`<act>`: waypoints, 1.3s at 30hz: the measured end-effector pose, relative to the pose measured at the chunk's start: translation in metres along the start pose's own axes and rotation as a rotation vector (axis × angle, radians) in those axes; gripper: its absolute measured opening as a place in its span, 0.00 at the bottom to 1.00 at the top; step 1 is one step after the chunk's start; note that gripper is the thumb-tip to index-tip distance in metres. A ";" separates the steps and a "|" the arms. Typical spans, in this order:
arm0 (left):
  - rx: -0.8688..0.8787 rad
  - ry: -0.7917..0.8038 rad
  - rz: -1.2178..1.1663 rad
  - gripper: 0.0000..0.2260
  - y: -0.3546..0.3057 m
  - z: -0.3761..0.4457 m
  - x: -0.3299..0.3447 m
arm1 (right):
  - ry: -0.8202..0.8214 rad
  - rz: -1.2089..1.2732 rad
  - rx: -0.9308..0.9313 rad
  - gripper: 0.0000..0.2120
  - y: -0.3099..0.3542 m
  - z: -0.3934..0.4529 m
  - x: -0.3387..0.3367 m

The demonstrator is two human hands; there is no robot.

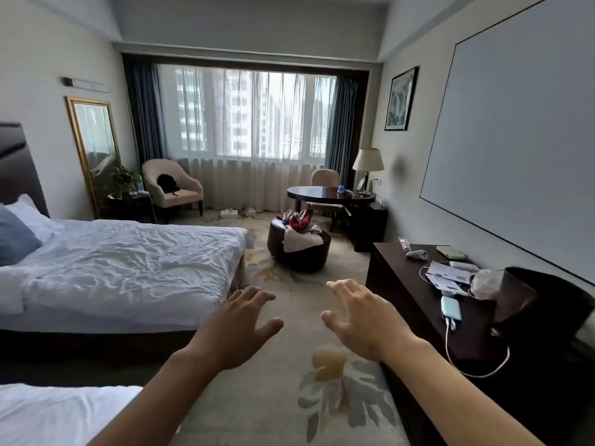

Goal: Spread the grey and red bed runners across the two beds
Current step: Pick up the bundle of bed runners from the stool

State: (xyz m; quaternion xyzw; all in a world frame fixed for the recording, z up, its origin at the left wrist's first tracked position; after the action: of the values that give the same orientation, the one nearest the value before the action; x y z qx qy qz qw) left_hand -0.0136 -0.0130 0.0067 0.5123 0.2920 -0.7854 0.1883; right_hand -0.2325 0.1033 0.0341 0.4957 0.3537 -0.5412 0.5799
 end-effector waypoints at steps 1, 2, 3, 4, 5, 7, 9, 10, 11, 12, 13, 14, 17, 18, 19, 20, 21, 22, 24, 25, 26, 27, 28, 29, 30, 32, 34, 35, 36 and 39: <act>-0.006 -0.005 -0.015 0.31 0.002 0.015 0.004 | -0.003 0.033 -0.002 0.31 -0.009 0.012 0.002; -0.022 -0.010 -0.023 0.30 0.003 0.032 0.009 | -0.008 0.057 0.004 0.30 -0.019 0.026 0.005; -0.031 -0.018 -0.018 0.29 0.005 0.050 0.013 | -0.014 0.061 0.001 0.30 -0.030 0.041 0.007; -0.043 -0.017 -0.017 0.27 0.006 0.066 0.016 | -0.002 0.068 0.007 0.30 -0.039 0.056 0.009; -0.054 -0.014 -0.022 0.27 0.007 0.082 0.019 | 0.003 0.076 0.001 0.30 -0.049 0.071 0.013; -0.052 -0.023 -0.018 0.25 0.011 0.111 0.026 | 0.002 0.083 -0.018 0.30 -0.065 0.099 0.019; -0.061 -0.019 -0.019 0.25 0.019 0.140 0.031 | 0.011 0.091 -0.016 0.30 -0.081 0.128 0.024; -0.065 -0.013 -0.014 0.25 0.024 0.154 0.034 | 0.018 0.091 -0.018 0.30 -0.088 0.142 0.026; -0.068 -0.007 -0.007 0.25 0.029 0.168 0.037 | 0.024 0.095 -0.022 0.30 -0.096 0.158 0.029; -0.068 0.001 0.008 0.25 0.037 0.183 0.040 | 0.032 0.095 -0.028 0.30 -0.103 0.174 0.032; -0.067 0.001 0.023 0.26 0.044 0.199 0.044 | 0.031 0.089 -0.035 0.30 -0.111 0.192 0.035; -0.066 -0.004 0.035 0.26 0.054 0.214 0.048 | 0.025 0.083 -0.041 0.30 -0.118 0.210 0.038; -0.063 -0.012 0.045 0.27 0.087 0.267 0.064 | 0.004 0.071 -0.041 0.30 -0.138 0.271 0.053; -0.061 -0.004 0.040 0.27 0.099 0.286 0.070 | 0.003 0.070 -0.037 0.30 -0.144 0.292 0.059; -0.056 0.001 0.033 0.27 0.112 0.306 0.076 | -0.001 0.069 -0.037 0.30 -0.151 0.313 0.066; -0.054 0.008 0.028 0.28 0.126 0.328 0.082 | 0.002 0.067 -0.031 0.30 -0.157 0.335 0.072; -0.053 0.014 0.021 0.28 0.140 0.349 0.087 | 0.006 0.066 -0.019 0.30 -0.164 0.358 0.079; -0.049 0.019 0.008 0.28 0.154 0.370 0.092 | 0.012 0.069 -0.003 0.31 -0.169 0.381 0.084; -0.038 0.035 -0.019 0.29 0.181 0.414 0.100 | 0.013 0.071 0.016 0.31 -0.181 0.427 0.095; -0.031 0.040 -0.024 0.29 0.193 0.437 0.102 | 0.011 0.070 0.018 0.31 -0.187 0.450 0.099; -0.022 0.034 -0.030 0.29 0.204 0.458 0.103 | 0.006 0.074 0.018 0.31 -0.191 0.473 0.103; -0.016 0.026 -0.034 0.28 0.215 0.479 0.104 | 0.004 0.074 0.018 0.30 -0.196 0.494 0.107; -0.017 0.027 -0.040 0.28 0.225 0.499 0.105 | 0.008 0.073 0.022 0.30 -0.202 0.515 0.110; -0.017 0.032 -0.046 0.27 0.235 0.519 0.106 | 0.010 0.071 0.026 0.30 -0.208 0.535 0.114; -0.013 0.041 -0.047 0.27 0.245 0.539 0.110 | 0.008 0.069 0.029 0.31 -0.216 0.556 0.117; 0.000 0.057 -0.045 0.27 0.264 0.579 0.118 | -0.005 0.073 0.039 0.31 -0.233 0.599 0.126; 0.005 0.064 -0.041 0.27 0.286 0.622 0.129 | -0.007 0.080 0.055 0.30 -0.254 0.641 0.140; 0.004 0.061 -0.035 0.27 0.297 0.645 0.135 | -0.008 0.078 0.058 0.30 -0.266 0.663 0.148; 0.000 0.059 -0.031 0.26 0.307 0.668 0.142 | -0.010 0.077 0.059 0.30 -0.278 0.684 0.156; -0.008 0.061 -0.019 0.26 0.339 0.742 0.164 | -0.018 0.090 0.058 0.30 -0.318 0.756 0.182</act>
State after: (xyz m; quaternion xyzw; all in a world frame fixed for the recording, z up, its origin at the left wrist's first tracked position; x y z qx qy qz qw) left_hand -0.3936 -0.7531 -0.0077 0.5323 0.3056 -0.7701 0.1738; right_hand -0.6098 -0.6470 -0.0039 0.5228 0.3101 -0.5289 0.5923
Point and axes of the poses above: each hand's wrist, its own z-axis towards the middle knuckle, its own x-axis out of the palm, y = z × x, the point moved 2 cm from there along z, towards the middle knuckle, and after that the axes turned 2 degrees about y, right-handed, at the moved point
